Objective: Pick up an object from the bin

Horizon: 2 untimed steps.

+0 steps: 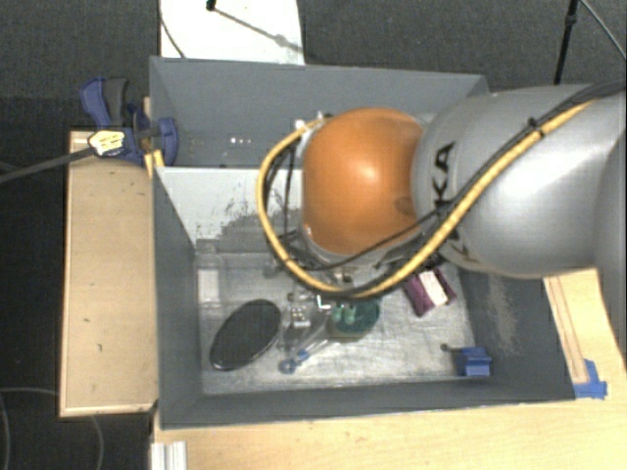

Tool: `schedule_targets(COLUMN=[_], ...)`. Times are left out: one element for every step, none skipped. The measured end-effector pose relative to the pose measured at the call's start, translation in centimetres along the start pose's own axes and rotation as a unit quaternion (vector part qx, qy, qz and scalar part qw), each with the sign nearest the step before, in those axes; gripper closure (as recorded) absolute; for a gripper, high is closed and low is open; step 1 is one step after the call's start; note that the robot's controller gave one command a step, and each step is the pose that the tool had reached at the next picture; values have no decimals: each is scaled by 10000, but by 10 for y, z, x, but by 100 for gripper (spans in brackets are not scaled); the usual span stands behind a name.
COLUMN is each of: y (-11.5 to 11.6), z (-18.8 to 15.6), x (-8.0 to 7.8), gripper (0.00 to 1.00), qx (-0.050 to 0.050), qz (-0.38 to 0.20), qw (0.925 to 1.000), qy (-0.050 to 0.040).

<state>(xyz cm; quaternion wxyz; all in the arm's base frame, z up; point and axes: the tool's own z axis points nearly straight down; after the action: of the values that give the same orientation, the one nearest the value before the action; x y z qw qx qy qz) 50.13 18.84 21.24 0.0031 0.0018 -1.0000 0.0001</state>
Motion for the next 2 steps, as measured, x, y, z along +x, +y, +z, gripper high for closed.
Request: schedule_targets(y=[0,0], z=[135,131], x=[-8,-10], gripper=[0,100], qx=[8,-2], qz=[-1263,-1226], qw=[9920,9925], qy=[-6,-36])
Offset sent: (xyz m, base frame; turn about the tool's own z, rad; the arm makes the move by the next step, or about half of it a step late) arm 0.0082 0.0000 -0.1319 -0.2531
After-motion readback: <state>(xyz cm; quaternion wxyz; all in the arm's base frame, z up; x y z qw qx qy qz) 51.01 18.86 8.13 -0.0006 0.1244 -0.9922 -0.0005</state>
